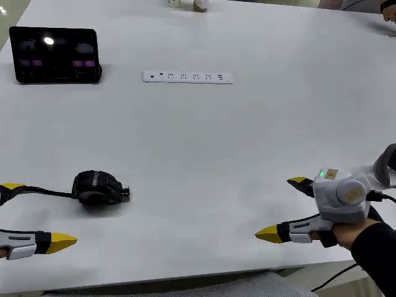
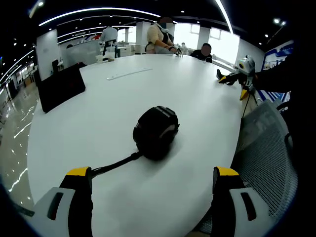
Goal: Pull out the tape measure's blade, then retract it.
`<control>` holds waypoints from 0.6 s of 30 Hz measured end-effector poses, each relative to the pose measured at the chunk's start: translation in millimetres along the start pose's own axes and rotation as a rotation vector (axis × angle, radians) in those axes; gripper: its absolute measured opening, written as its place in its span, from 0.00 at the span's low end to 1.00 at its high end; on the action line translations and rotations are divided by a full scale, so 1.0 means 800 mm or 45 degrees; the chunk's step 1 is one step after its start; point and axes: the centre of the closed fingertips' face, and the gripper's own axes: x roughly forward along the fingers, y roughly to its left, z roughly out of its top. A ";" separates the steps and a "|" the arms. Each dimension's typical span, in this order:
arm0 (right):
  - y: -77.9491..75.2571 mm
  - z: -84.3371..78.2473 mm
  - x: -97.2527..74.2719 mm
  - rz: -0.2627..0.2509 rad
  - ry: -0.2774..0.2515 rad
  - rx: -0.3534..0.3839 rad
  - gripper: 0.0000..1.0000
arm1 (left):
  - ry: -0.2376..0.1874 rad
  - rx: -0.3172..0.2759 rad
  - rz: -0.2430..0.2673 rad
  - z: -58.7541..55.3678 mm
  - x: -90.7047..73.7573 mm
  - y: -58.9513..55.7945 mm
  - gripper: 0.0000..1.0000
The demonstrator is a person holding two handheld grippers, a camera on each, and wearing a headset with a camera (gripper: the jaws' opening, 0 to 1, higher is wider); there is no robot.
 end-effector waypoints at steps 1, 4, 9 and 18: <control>-0.001 -0.001 0.000 -0.003 0.002 0.004 0.99 | 0.002 0.004 0.006 0.000 0.000 0.002 0.99; -0.001 0.000 0.001 -0.004 -0.006 0.005 0.99 | 0.000 -0.015 -0.012 0.000 -0.001 0.000 0.99; 0.002 -0.001 0.002 0.005 0.004 0.012 0.99 | 0.029 0.015 -0.013 -0.006 -0.002 0.005 0.99; 0.005 -0.002 0.009 0.035 0.031 -0.034 0.99 | 0.002 0.045 -0.061 0.000 -0.003 0.005 0.99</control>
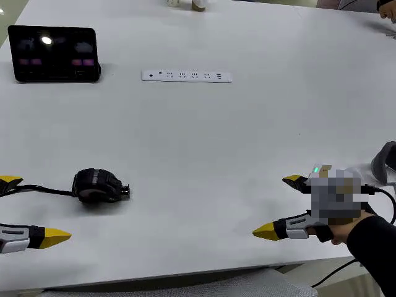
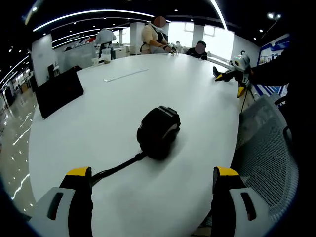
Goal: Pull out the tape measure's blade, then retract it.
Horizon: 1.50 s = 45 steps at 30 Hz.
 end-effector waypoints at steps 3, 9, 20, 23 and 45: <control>-0.002 0.003 0.000 -0.001 -0.010 -0.002 0.99 | 0.001 0.013 -0.012 0.001 0.000 -0.001 0.99; -0.003 0.006 0.002 0.012 -0.010 -0.018 0.99 | 0.017 0.047 -0.039 0.005 0.002 0.000 0.99; -0.004 0.015 0.008 0.044 -0.001 -0.051 0.99 | 0.078 0.112 -0.076 0.004 0.007 0.002 0.99; -0.005 0.018 0.010 0.047 -0.001 -0.065 0.99 | 0.085 0.122 -0.070 0.006 0.008 0.003 0.99; 0.001 0.036 0.032 0.091 0.031 -0.140 0.99 | 0.157 0.240 -0.097 0.018 0.024 0.019 0.99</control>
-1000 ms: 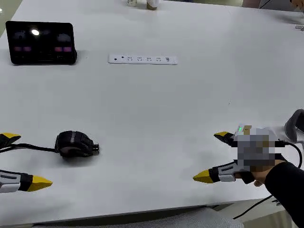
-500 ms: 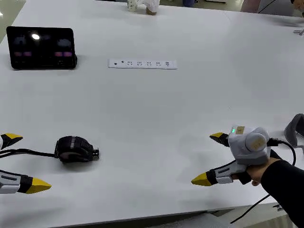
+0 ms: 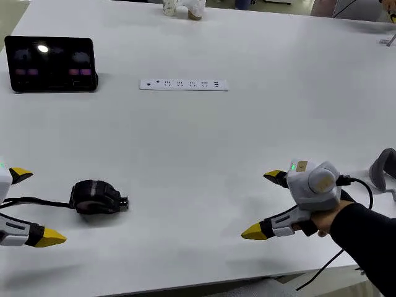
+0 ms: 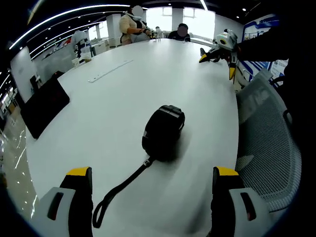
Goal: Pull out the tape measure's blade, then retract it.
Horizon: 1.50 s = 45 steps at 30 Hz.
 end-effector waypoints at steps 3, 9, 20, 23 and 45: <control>0.001 0.004 0.003 0.004 -0.001 -0.009 0.99 | 0.006 0.022 -0.014 0.003 0.002 -0.001 0.99; 0.001 0.022 0.007 0.008 -0.033 0.002 0.99 | 0.003 0.045 -0.039 0.014 0.007 0.003 0.99; 0.006 0.035 0.025 0.044 -0.024 -0.091 0.99 | 0.097 0.238 -0.088 0.015 0.014 -0.002 0.99; 0.008 0.040 0.030 0.061 -0.044 -0.093 0.99 | 0.108 0.247 -0.108 0.015 0.017 -0.006 0.99; 0.019 0.069 0.063 0.160 -0.042 -0.165 0.99 | 0.144 0.320 -0.137 0.034 0.037 0.004 0.90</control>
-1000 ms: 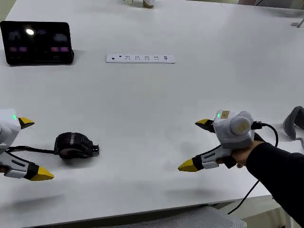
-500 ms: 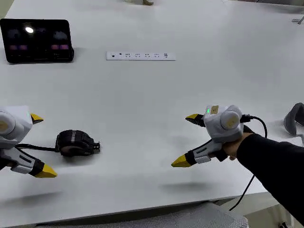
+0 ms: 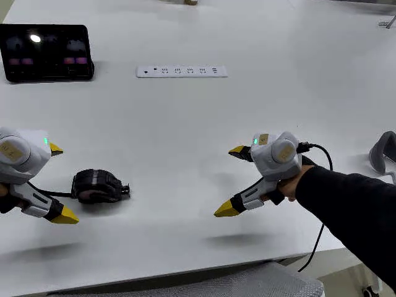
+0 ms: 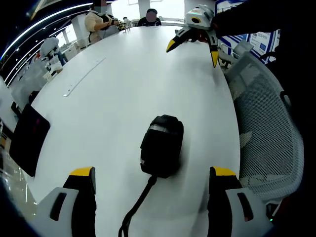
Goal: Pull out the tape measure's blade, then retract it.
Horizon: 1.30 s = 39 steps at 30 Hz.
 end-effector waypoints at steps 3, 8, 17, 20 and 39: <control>-0.002 0.008 0.002 0.002 -0.013 0.000 0.99 | -0.011 -0.008 -0.020 0.007 0.002 -0.001 0.90; 0.000 0.017 0.011 0.023 0.000 -0.032 0.99 | -0.001 0.019 -0.048 0.014 0.009 -0.001 0.88; 0.007 0.033 0.036 0.079 0.016 -0.097 0.99 | 0.003 0.088 -0.085 0.028 0.019 -0.009 0.82; 0.010 0.041 0.045 0.097 0.015 -0.105 0.99 | -0.001 0.099 -0.101 0.031 0.021 -0.012 0.79; 0.024 0.086 0.095 0.156 0.004 -0.135 0.99 | -0.002 0.205 -0.163 0.039 0.041 -0.030 0.67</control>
